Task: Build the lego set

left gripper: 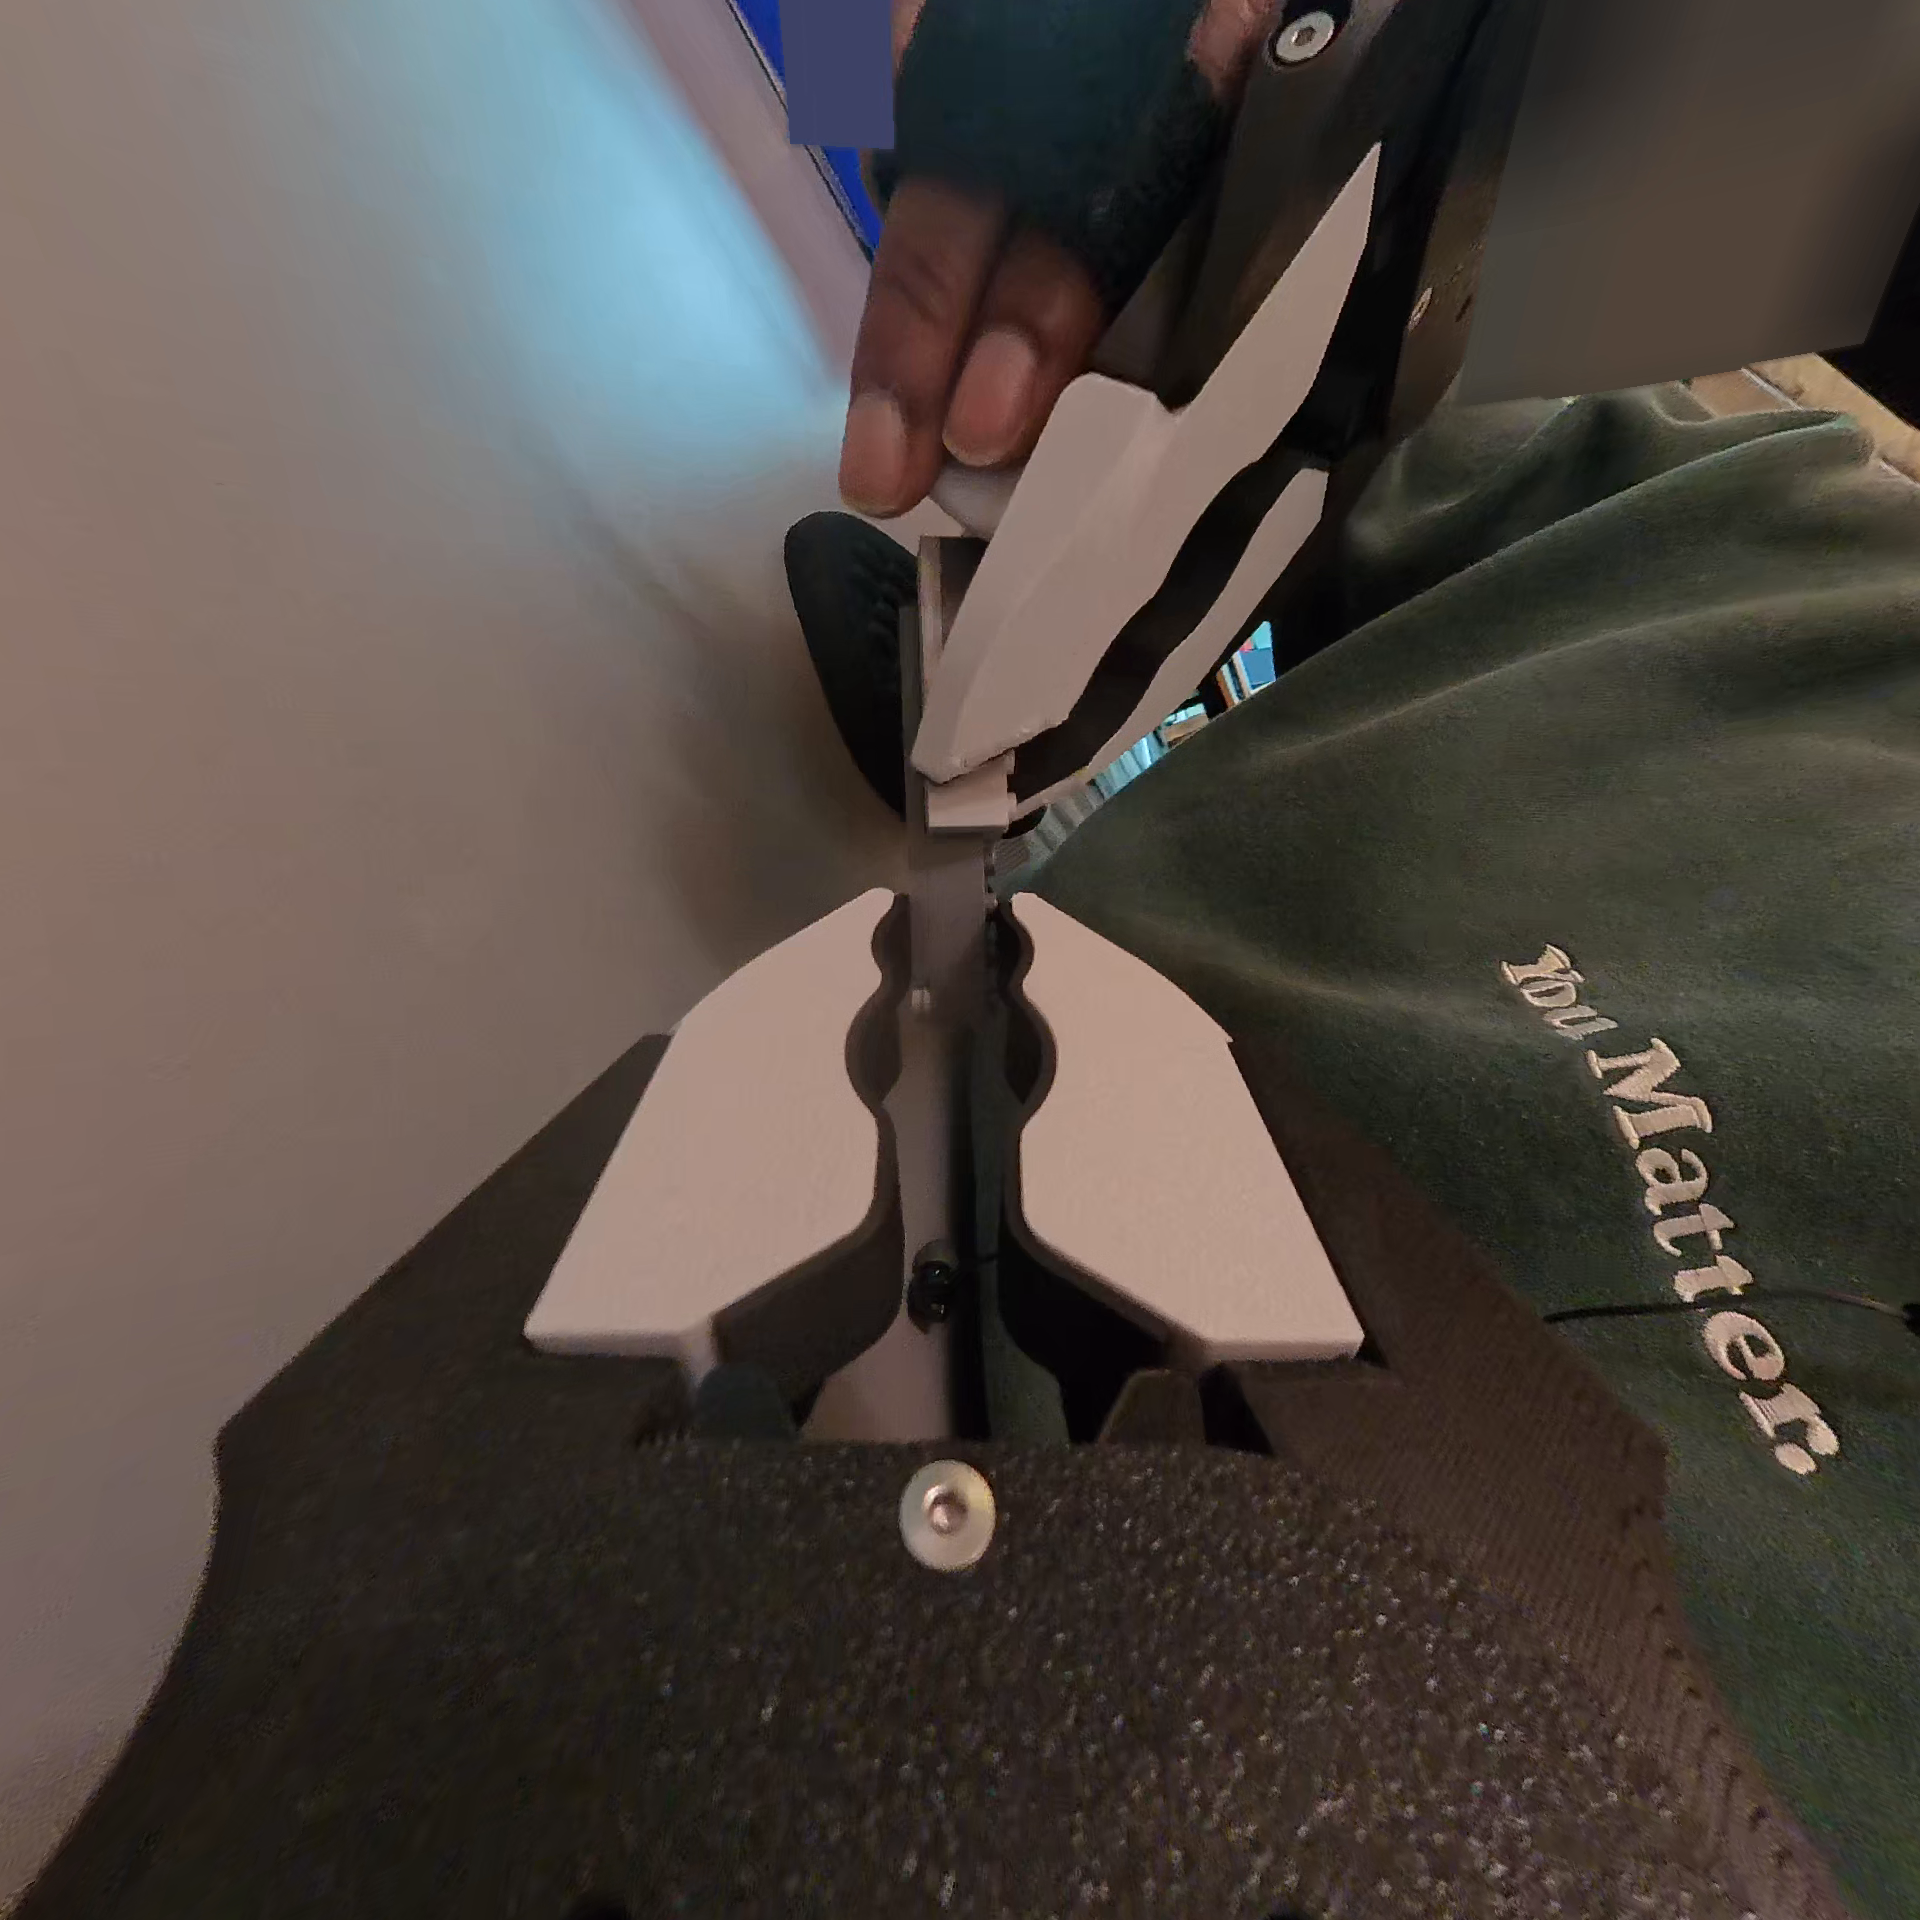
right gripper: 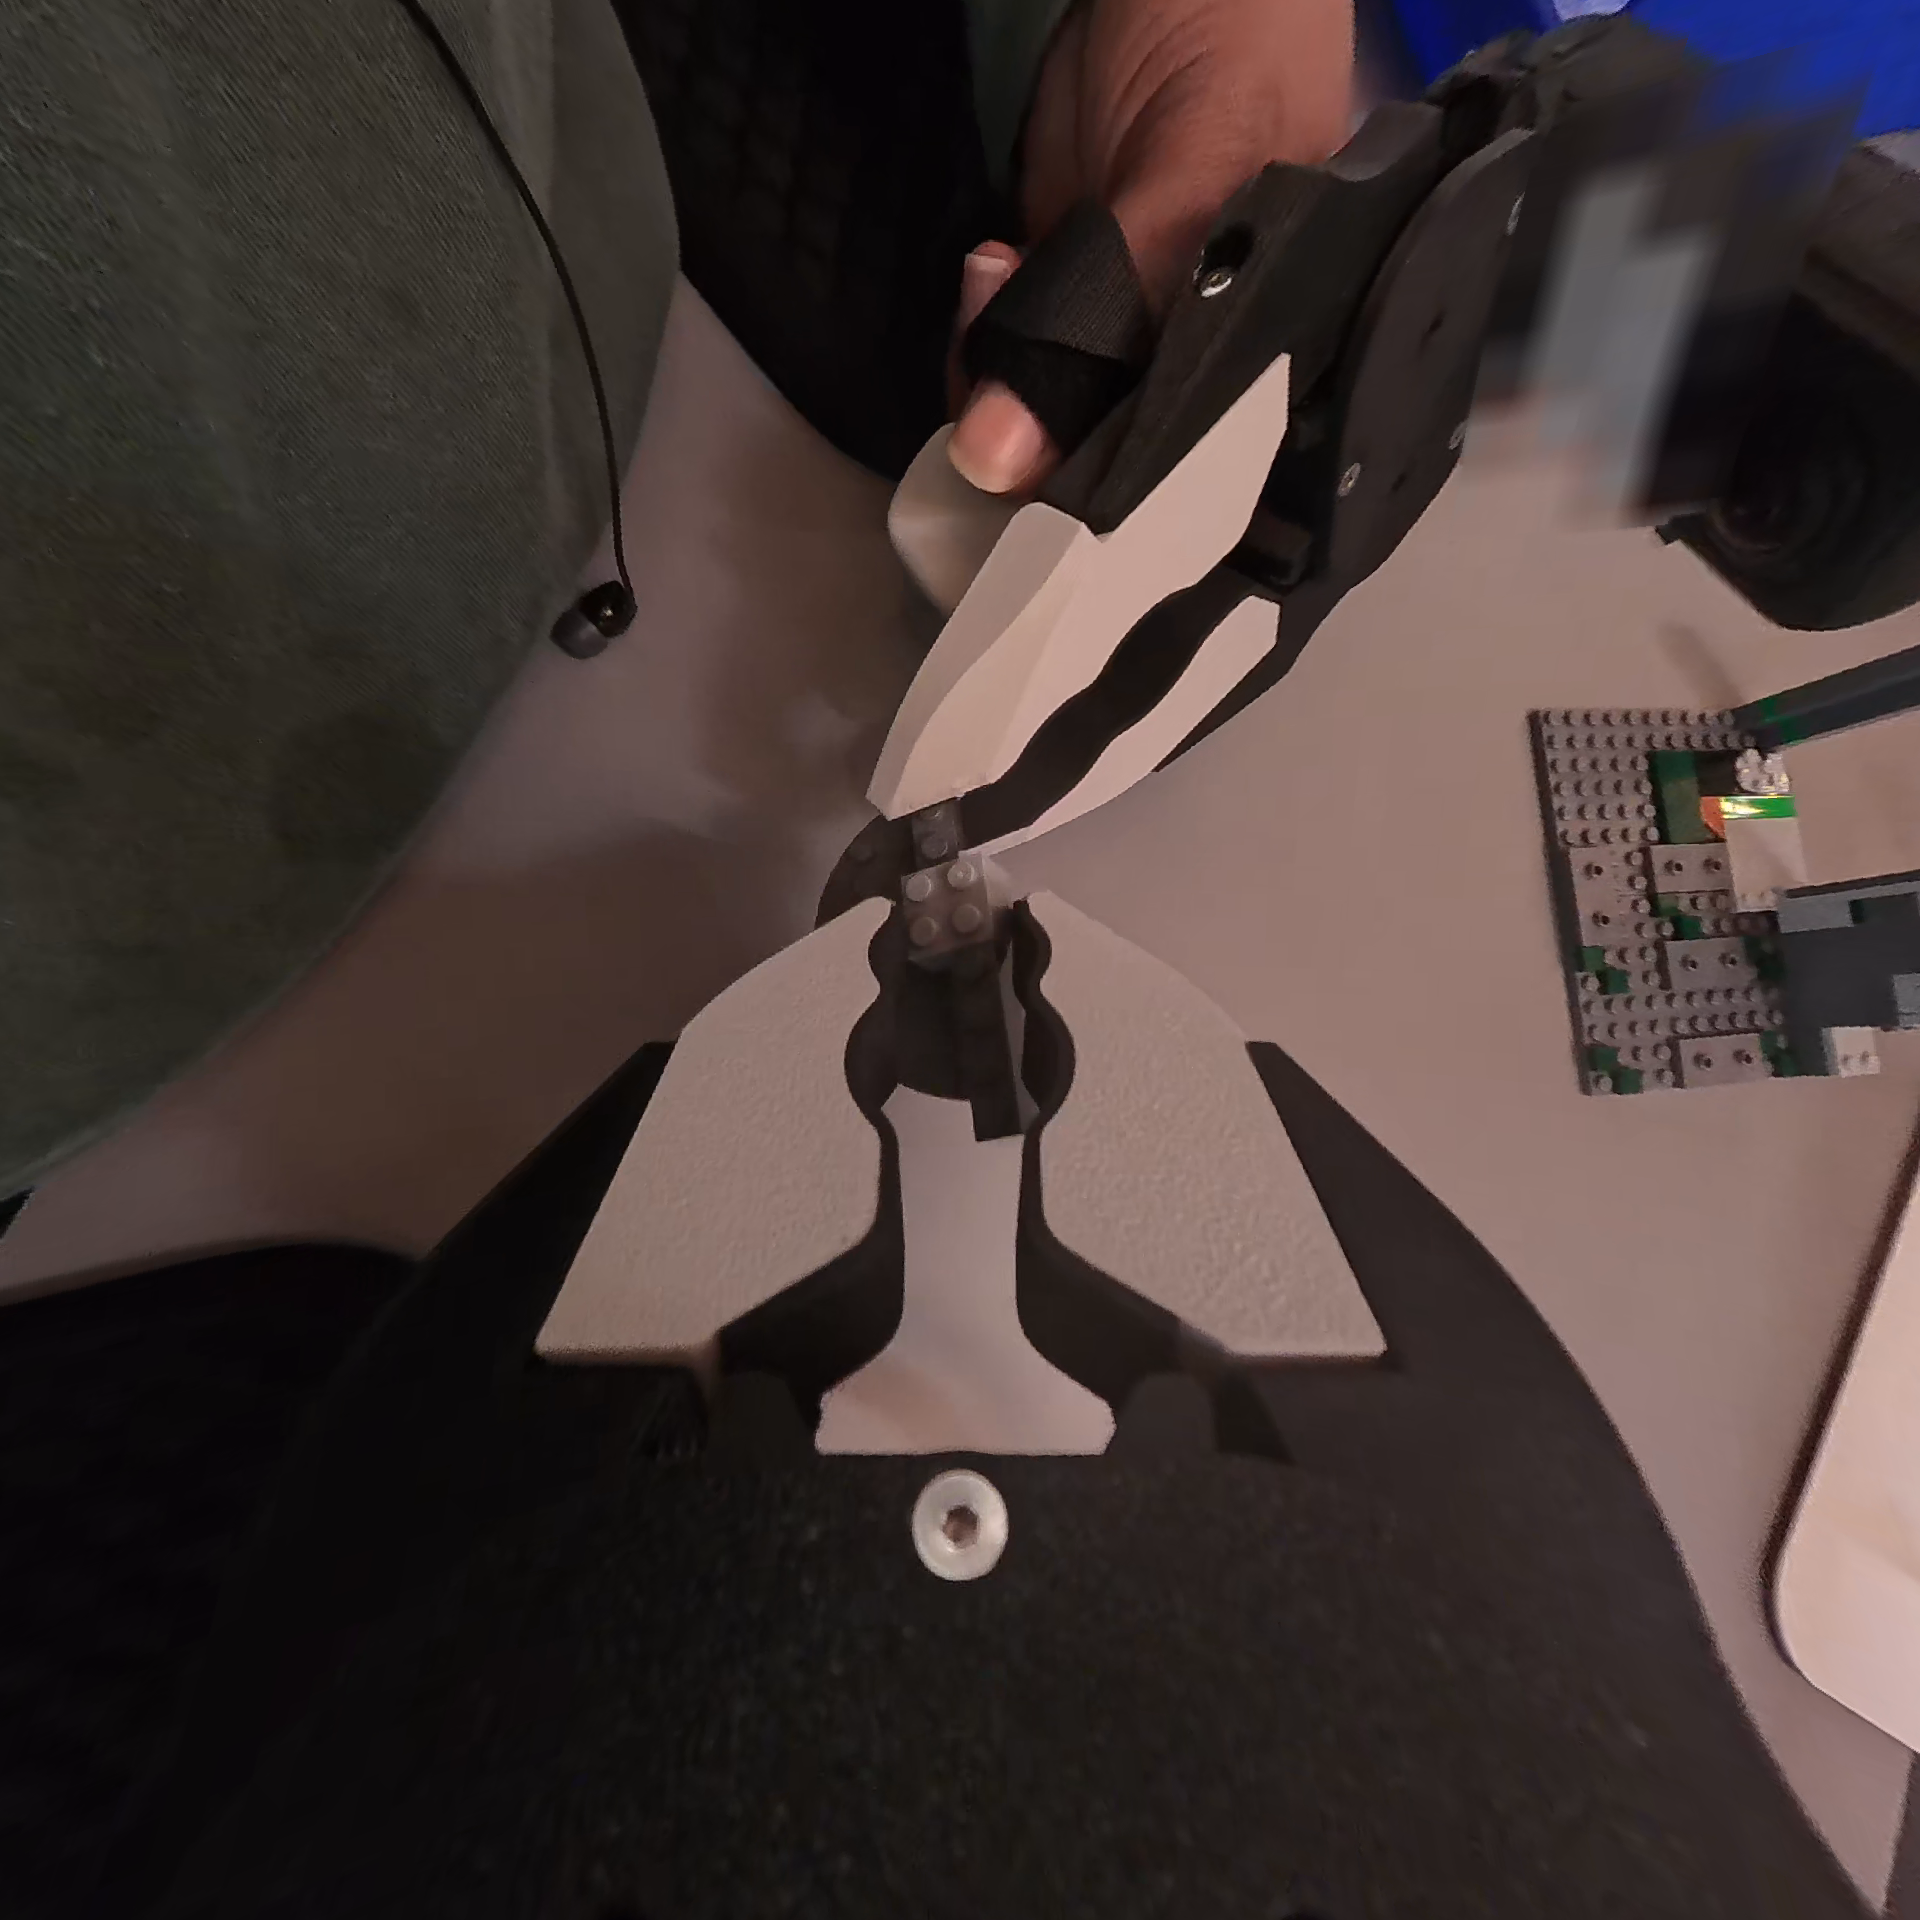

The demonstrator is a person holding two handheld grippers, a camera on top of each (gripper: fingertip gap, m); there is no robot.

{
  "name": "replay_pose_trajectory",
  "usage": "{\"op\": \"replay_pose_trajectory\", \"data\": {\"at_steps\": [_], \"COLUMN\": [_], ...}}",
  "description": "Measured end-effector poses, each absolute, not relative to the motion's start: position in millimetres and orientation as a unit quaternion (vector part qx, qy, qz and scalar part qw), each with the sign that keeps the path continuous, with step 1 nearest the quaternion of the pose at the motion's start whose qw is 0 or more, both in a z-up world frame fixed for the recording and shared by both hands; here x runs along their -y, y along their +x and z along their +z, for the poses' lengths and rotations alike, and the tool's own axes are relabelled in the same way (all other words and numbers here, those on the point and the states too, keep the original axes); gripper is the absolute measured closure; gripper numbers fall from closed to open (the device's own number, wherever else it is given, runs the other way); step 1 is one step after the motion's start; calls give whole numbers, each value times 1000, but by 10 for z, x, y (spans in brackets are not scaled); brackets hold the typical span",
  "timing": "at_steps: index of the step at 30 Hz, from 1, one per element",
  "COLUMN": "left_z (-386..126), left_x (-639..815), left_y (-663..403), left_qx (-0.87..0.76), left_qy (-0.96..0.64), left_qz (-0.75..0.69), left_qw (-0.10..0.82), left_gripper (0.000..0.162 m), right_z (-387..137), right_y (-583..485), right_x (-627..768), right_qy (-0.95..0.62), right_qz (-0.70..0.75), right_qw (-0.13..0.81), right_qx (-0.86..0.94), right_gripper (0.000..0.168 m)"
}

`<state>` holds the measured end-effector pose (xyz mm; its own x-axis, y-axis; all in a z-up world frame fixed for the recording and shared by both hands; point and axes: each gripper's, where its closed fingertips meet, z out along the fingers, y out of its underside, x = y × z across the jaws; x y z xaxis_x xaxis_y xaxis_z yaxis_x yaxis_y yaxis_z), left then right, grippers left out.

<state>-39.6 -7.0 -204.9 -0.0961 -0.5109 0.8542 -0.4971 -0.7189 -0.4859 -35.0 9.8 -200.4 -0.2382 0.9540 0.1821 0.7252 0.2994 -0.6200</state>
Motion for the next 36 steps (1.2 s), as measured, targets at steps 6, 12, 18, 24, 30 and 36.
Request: {"op": "replay_pose_trajectory", "data": {"at_steps": [6, 12, 18, 24, 30, 36], "left_z": [-2049, -2029, -2016, -1981, -1944, -1892], "left_x": [107, 115, 85, 10, -77, -122], "left_y": [-413, -436, -426, -409, -390, -364], "left_qx": [-426, -456, -434, -415, -390, -378], "left_qy": [-664, -656, -662, -669, -674, -669], "left_qz": [-613, -597, -608, -613, -622, -632], "left_qw": [39, 69, 61, 71, 85, 103], "left_gripper": [147, 146, 147, 147, 147, 147], "right_z": [-2014, -2026, -2021, -1987, -1918, -1860], "right_y": [-365, -383, -380, -364, -369, -365], "right_x": [-68, -55, -78, -122, -172, -260], "right_qy": [-557, -546, -539, -543, -551, -561], "right_qz": [219, 199, 162, 117, 92, 74], "right_qw": [261, 285, 317, 330, 350, 372], "right_qx": [758, 762, 764, 763, 752, 736], "right_gripper": [150, 151, 152, 146, 144, 149]}}
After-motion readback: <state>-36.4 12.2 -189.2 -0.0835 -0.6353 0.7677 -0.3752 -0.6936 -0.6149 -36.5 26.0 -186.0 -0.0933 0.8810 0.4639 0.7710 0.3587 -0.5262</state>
